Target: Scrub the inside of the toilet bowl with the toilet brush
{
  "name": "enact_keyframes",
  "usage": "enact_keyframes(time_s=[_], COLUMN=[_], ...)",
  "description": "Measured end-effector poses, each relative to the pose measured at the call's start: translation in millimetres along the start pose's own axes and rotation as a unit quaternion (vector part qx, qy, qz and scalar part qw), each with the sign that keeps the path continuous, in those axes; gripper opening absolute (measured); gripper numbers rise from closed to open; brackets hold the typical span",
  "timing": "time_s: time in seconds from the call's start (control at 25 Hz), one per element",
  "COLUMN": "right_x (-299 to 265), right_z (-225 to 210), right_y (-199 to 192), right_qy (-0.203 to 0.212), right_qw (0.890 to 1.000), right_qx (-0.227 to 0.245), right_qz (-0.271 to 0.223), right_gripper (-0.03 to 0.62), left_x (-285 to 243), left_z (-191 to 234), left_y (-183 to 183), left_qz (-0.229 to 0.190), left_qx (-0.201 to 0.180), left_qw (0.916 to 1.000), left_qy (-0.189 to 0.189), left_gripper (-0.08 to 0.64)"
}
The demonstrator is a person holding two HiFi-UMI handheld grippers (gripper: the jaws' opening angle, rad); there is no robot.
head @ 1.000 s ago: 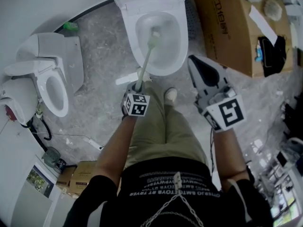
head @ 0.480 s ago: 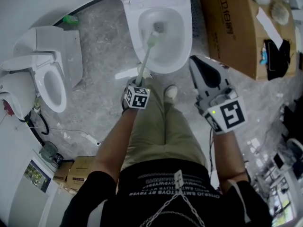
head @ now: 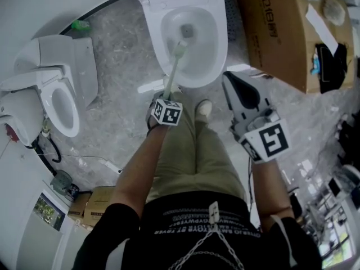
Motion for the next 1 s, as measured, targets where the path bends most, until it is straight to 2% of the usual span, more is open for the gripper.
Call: enact_keyframes(time_s=[0.12, 0.28, 0.48, 0.84, 1.0], right_x=[-3, -11, -25, -43, -45], right_z=[0, 0, 2, 3, -3], right_y=[0, 1, 8, 28, 23], right_qy=[-0.007, -0.009, -0.01, -0.017, -0.013], right_qw=[1.0, 1.0, 1.0, 1.0, 0.999], right_qx=[-0.017, -0.02, -0.027, -0.014, -0.033], right_qz=[0.002, 0.003, 0.006, -0.008, 0.002], right_gripper=[0.003, 0.003, 0.003, 0.003, 0.003], left_x=[-5, -9, -16, -22, -29], left_z=[3, 8, 19, 46, 52], left_y=[1, 5, 17, 26, 34], left_qz=[0.015, 0.032, 0.058, 0.072, 0.071], left_qx=[-0.005, 0.004, -0.003, -0.031, -0.024], left_qw=[0.9999, 0.9994, 0.9982, 0.9967, 0.9967], left_qy=[0.006, 0.007, 0.016, 0.019, 0.03], left_gripper=[0.002, 0.002, 0.002, 0.002, 0.002])
Point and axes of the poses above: the fingertips, and each gripper's own axes: x backward along the fingers, z to its left, y out of its top, the point moved 5 cm from there along x, backward along the fingers, and after that the axes turned 6 degrees about -z, right-handed, at the moved point
